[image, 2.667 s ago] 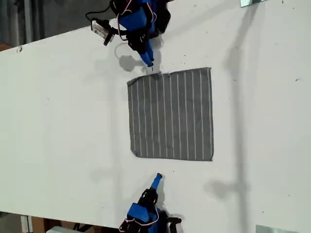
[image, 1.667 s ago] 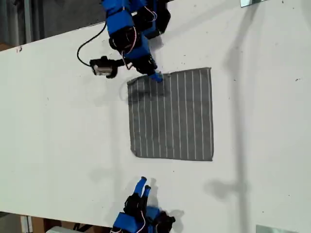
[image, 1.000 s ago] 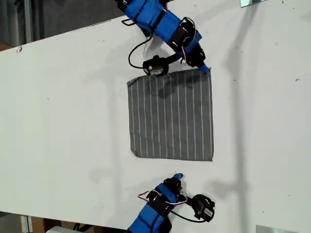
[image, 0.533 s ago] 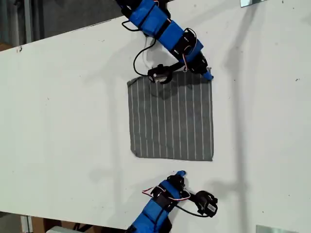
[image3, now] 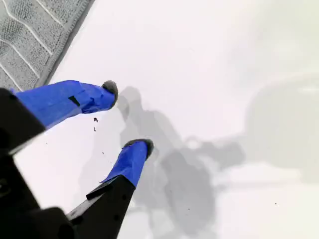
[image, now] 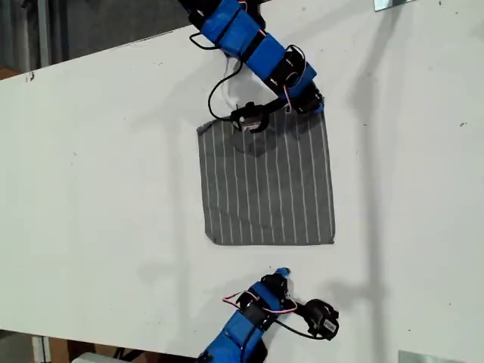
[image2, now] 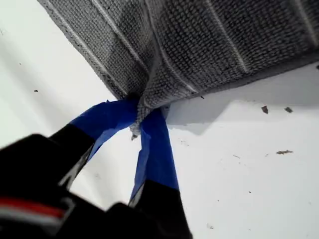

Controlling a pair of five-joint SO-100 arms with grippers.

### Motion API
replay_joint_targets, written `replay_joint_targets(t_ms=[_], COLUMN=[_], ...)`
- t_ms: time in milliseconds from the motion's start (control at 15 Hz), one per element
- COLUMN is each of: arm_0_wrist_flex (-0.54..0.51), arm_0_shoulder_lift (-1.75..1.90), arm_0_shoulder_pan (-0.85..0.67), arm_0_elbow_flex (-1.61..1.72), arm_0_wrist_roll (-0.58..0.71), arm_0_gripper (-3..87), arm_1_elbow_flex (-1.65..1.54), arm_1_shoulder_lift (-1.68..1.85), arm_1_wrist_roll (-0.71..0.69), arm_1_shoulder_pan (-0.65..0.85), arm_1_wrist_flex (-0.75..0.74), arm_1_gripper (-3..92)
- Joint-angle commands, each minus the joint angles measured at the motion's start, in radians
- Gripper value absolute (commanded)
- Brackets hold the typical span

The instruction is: Grasp corners of a square towel and fold twice.

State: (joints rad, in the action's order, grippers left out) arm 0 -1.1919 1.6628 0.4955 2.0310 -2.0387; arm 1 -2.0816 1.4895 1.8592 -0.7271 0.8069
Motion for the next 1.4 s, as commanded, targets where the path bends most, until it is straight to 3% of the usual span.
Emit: replay_joint_targets(t_ms=[0, 67, 333, 467, 533, 1000, 1333], arm_0_wrist_flex=[-0.258, -0.302, -0.236, -0.284, -0.241, -0.11, 0.066], arm_0_shoulder_lift=[-0.089, -0.16, -0.508, -0.684, -0.699, -0.77, -0.923], arm_0_shoulder_pan=[0.002, -0.008, -0.037, -0.041, -0.035, 0.049, 0.055], arm_0_elbow_flex=[-0.302, -0.425, -0.862, -1.123, -1.135, -1.117, -1.103], arm_0_wrist_roll=[0.031, 0.083, 0.298, 0.353, 0.368, 0.322, 0.331], arm_0_gripper=[20.2, 20.2, 20.2, 20.3, 20.4, 22.7, 23.1], arm_1_elbow_flex=[0.035, 0.038, 0.055, 0.057, 0.057, 0.077, 0.201], arm_1_shoulder_lift=[0.006, 0.003, -0.023, -0.025, -0.028, -0.043, -0.081], arm_1_wrist_roll=[-0.021, -0.028, -0.029, -0.029, -0.029, -0.029, -0.052], arm_1_shoulder_pan=[0.031, 0.034, 0.029, 0.025, 0.021, 0.008, 0.0], arm_1_wrist_flex=[0.021, 0.023, 0.025, 0.025, 0.025, 0.02, 0.11], arm_1_gripper=[-0.1, -0.1, -0.1, -0.1, -0.1, -0.1, -0.1])
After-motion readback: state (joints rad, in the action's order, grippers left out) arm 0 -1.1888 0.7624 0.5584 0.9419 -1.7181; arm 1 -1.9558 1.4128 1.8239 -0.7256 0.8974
